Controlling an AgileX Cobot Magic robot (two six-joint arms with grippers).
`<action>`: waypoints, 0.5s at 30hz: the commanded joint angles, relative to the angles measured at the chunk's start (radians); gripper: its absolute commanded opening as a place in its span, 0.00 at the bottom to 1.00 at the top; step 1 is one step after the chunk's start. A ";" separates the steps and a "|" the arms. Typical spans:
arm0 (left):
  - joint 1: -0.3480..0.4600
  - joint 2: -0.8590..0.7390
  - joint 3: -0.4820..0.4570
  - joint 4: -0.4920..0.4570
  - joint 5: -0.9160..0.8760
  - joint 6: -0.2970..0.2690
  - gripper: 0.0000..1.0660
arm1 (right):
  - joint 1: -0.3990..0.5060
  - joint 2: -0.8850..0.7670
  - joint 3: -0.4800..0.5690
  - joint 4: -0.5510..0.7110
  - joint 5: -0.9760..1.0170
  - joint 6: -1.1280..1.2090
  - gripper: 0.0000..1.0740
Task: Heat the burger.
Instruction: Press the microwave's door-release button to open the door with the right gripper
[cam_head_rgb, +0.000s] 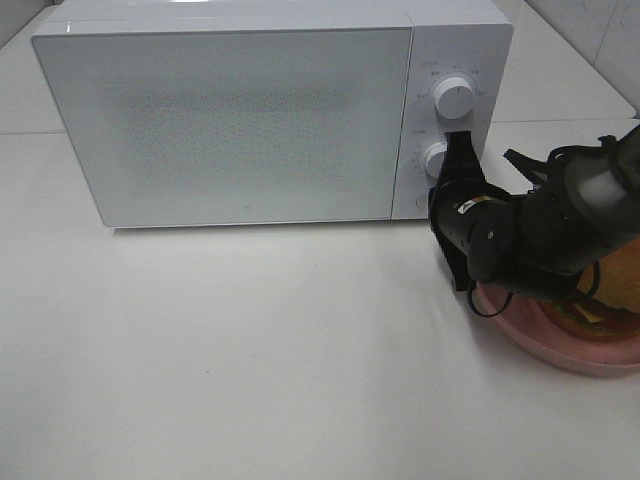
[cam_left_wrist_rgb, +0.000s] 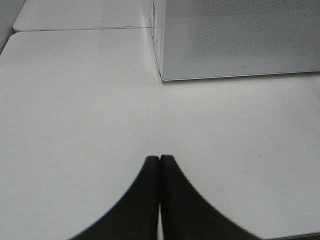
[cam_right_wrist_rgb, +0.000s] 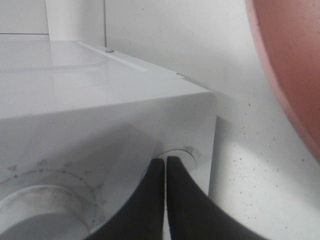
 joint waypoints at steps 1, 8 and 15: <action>0.004 -0.019 0.002 -0.002 -0.011 -0.005 0.00 | -0.005 0.002 -0.007 0.001 -0.005 -0.014 0.00; 0.004 -0.019 0.002 -0.002 -0.011 -0.005 0.00 | -0.005 0.002 -0.027 -0.003 -0.005 -0.028 0.00; 0.004 -0.019 0.002 -0.002 -0.011 -0.005 0.00 | -0.005 0.011 -0.066 -0.020 0.004 -0.045 0.00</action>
